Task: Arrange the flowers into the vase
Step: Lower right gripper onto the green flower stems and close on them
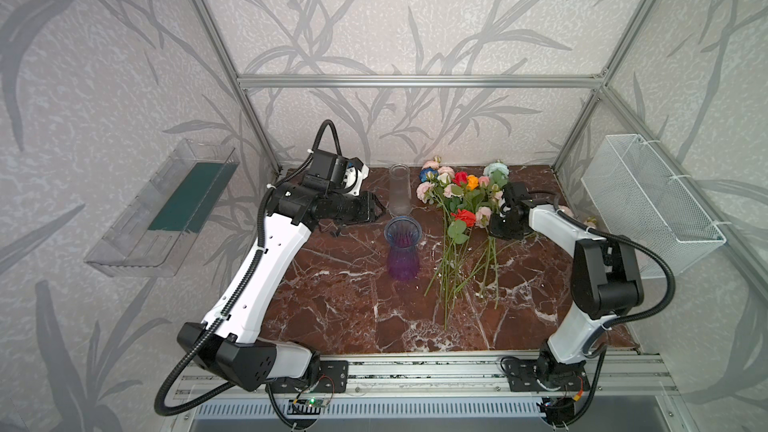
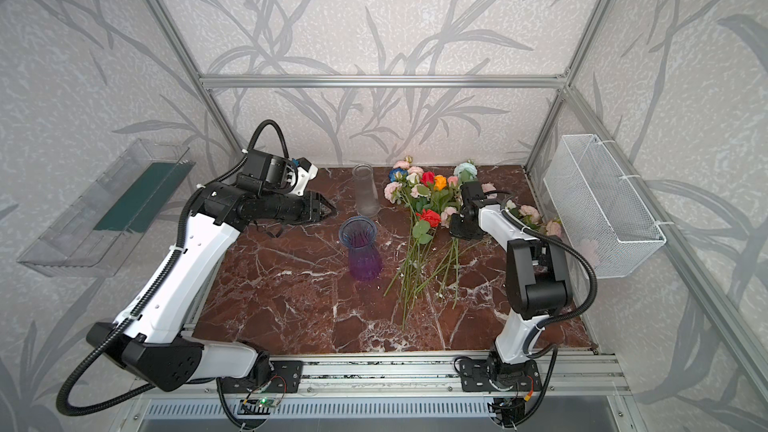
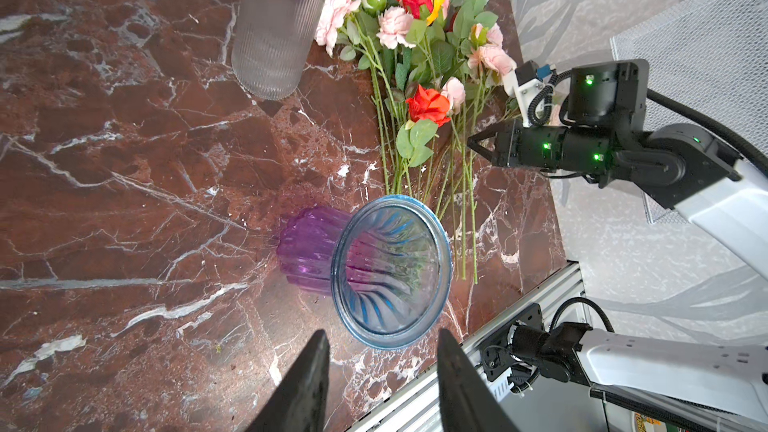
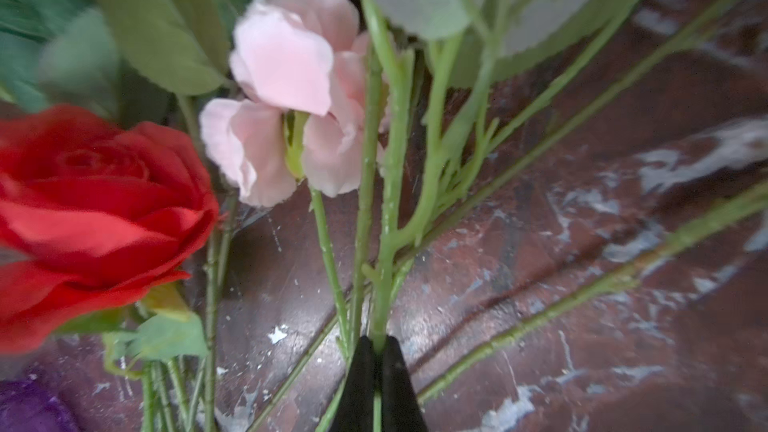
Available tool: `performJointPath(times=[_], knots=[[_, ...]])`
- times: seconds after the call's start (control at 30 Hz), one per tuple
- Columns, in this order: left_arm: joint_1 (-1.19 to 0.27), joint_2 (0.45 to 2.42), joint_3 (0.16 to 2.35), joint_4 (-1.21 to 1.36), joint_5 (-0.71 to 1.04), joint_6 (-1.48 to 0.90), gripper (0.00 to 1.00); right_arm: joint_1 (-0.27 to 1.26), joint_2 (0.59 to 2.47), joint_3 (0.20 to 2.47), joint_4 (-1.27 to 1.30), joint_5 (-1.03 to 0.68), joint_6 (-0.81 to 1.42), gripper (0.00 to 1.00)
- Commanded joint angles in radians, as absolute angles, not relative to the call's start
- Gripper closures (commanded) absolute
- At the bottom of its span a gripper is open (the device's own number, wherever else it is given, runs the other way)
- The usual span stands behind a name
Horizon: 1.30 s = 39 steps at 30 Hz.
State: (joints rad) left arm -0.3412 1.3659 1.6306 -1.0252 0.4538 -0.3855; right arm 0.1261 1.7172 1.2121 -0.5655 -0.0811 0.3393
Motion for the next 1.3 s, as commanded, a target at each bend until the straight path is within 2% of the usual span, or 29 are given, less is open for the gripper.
performJointPath(times=[0.0,0.3,0.43,0.67,0.77,0.8,0.83,0.87,0.97,1.03,1.17,1.27], knots=[[-0.333,1.319,1.649,-0.984,0.446,-0.382,0.56,0.127,1.598,1.191,-0.586,-0.038,0.345,1.0],[-0.324,1.296,1.607,-0.915,0.475,-0.407,0.57,0.176,1.391,1.173,-0.658,0.023,0.319,1.0],[-0.324,1.288,1.572,-0.859,0.501,-0.435,0.57,0.191,1.32,1.15,-0.596,-0.062,0.349,1.0],[-0.324,1.277,1.518,-0.826,0.519,-0.46,0.57,0.259,1.375,1.141,-0.573,-0.171,0.397,1.0],[-0.324,1.267,1.506,-0.827,0.522,-0.46,0.57,0.304,1.408,1.144,-0.586,-0.155,0.417,1.0],[-0.324,1.264,1.5,-0.827,0.523,-0.46,0.57,0.315,1.422,1.141,-0.585,-0.164,0.422,0.95],[-0.324,1.26,1.493,-0.826,0.522,-0.459,0.57,0.323,1.442,1.134,-0.584,-0.184,0.423,0.81],[-0.324,1.257,1.487,-0.825,0.523,-0.46,0.56,0.325,1.465,1.134,-0.595,-0.203,0.425,0.73],[-0.323,1.252,1.478,-0.83,0.518,-0.457,0.54,0.324,1.501,1.138,-0.625,-0.248,0.407,0.65],[-0.322,1.25,1.478,-0.837,0.517,-0.454,0.53,0.322,1.493,1.147,-0.646,-0.207,0.394,0.57],[-0.322,1.247,1.476,-0.835,0.52,-0.451,0.53,0.261,1.467,1.124,-0.611,-0.103,0.428,0.53],[-0.323,1.248,1.473,-0.828,0.527,-0.455,0.53,0.161,1.512,1.115,-0.55,-0.161,0.47,0.6]])
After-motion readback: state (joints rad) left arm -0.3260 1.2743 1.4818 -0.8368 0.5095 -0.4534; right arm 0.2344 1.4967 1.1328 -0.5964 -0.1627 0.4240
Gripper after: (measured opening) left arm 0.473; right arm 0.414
